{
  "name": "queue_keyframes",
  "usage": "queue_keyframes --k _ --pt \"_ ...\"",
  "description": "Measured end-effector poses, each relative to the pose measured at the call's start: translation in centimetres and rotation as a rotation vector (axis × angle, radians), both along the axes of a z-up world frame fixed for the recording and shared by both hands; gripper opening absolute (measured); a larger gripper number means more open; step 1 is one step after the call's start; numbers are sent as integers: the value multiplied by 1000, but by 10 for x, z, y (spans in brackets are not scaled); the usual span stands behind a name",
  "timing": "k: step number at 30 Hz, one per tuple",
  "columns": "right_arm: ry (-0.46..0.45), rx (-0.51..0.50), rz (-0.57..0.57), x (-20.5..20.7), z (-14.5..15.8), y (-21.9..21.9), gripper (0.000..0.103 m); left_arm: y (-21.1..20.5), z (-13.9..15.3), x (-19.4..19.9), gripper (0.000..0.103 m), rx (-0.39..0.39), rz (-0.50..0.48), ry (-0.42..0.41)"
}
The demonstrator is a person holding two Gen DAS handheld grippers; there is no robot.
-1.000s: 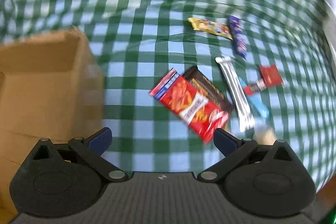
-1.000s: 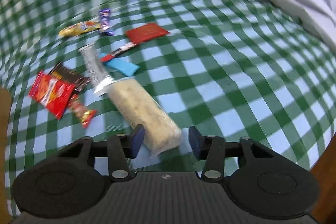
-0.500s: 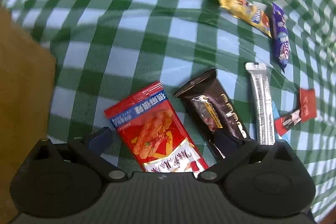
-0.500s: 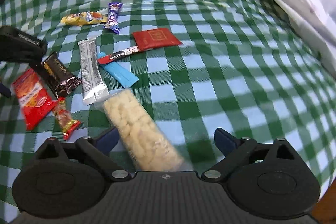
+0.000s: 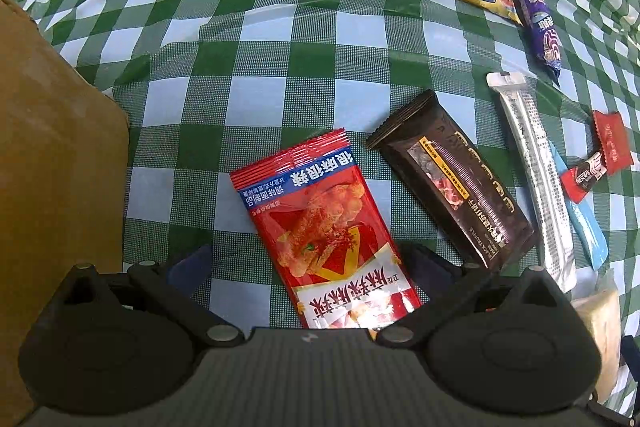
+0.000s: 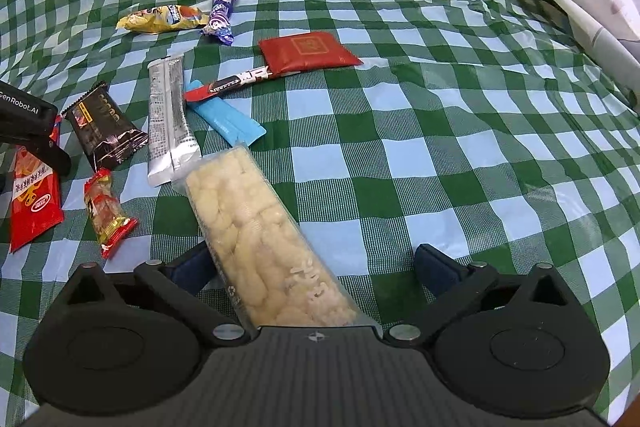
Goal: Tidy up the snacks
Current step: 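Grasp the red spicy-strip packet with left tool while right tool grasps the clear puffed-snack bag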
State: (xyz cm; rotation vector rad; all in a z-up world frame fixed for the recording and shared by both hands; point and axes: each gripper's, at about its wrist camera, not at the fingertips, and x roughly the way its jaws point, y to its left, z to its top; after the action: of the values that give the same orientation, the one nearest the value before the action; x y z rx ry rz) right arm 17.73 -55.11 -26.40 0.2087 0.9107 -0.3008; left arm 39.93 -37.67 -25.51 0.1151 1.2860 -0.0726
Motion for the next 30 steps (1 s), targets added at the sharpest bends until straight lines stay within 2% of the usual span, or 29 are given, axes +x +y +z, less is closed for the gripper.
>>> queue_keyframes --k 3,14,16,17,18,19,25,30 --pt "-5 -5 -1 1 0 1 103 -7 13 -1 103 -3 -5 -5" --pt "-23 -12 1 -3 -1 0 103 -2 10 -10 103 3 -14 -25" --pt "-26 -14 9 -5 0 1 101 -2 19 -10 87 -5 -30 -10" --pt "-26 -8 3 -6 2 0 96 -1 26 -12 60 -17 -37 -23" --pt "-40 -13 0 -10 6 4 69 -1 33 -14 52 -25 -46 -31" --pt "-58 -21 4 -12 12 7 39 1 40 -15 52 -58 -65 -24" --pt "-74 -3 -22 -18 28 8 38 17 77 -43 51 -146 -122 -84" --pt "-167 17 -80 -36 69 16 38 41 126 -86 50 -214 -159 -134"
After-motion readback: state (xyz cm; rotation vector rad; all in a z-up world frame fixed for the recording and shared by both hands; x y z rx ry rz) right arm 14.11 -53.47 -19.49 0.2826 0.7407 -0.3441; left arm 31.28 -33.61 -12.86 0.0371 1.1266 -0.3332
